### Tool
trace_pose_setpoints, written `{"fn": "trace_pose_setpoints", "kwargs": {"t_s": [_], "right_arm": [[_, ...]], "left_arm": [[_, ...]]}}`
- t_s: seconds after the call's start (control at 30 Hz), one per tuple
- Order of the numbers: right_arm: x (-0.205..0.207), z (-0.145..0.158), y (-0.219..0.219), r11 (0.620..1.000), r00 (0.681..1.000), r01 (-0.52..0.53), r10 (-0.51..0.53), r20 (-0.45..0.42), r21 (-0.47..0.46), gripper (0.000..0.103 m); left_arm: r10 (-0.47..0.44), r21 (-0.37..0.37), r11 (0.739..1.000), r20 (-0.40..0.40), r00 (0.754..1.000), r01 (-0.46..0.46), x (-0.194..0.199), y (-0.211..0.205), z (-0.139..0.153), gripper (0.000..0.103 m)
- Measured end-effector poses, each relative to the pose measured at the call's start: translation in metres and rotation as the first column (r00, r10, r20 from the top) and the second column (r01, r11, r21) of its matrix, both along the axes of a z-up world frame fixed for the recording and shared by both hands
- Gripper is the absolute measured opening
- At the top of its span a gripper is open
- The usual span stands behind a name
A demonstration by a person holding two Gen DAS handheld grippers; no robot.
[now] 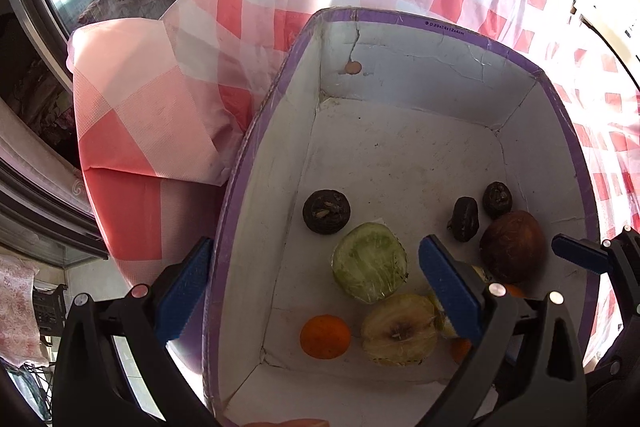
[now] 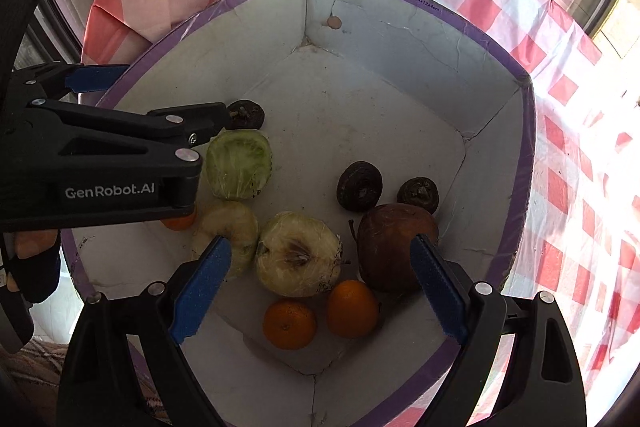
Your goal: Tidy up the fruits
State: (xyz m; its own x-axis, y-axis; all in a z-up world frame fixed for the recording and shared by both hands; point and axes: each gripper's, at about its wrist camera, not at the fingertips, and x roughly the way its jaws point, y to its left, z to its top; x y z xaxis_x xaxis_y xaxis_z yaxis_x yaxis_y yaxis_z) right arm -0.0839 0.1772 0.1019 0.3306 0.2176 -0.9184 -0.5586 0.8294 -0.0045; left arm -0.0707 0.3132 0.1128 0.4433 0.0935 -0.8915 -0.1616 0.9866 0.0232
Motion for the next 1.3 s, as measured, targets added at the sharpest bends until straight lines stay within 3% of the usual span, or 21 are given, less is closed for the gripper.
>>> {"fn": "trace_pose_setpoints", "kwargs": {"t_s": [0.27, 0.47, 0.7, 1.3], "right_arm": [[0.000, -0.007, -0.006, 0.999, 0.999, 0.035, -0.035, -0.034, 0.004, 0.087], [0.001, -0.008, -0.007, 0.999, 0.999, 0.035, -0.035, -0.040, 0.007, 0.087], [0.002, -0.006, -0.010, 0.999, 0.999, 0.042, -0.041, -0.036, 0.014, 0.087], [0.002, -0.006, -0.008, 0.999, 0.999, 0.039, -0.039, -0.033, 0.017, 0.088]], "left_arm": [[0.007, -0.005, 1.000, 0.009, 1.000, -0.007, -0.005, -0.004, 0.004, 0.101], [-0.035, 0.032, 0.999, 0.073, 0.997, 0.033, -0.008, -0.016, 0.021, 0.101], [-0.101, -0.010, 0.995, 0.031, 0.994, 0.101, -0.007, -0.029, 0.010, 0.101], [-0.087, -0.041, 0.995, 0.003, 0.996, 0.087, -0.008, -0.022, 0.003, 0.101]]}}
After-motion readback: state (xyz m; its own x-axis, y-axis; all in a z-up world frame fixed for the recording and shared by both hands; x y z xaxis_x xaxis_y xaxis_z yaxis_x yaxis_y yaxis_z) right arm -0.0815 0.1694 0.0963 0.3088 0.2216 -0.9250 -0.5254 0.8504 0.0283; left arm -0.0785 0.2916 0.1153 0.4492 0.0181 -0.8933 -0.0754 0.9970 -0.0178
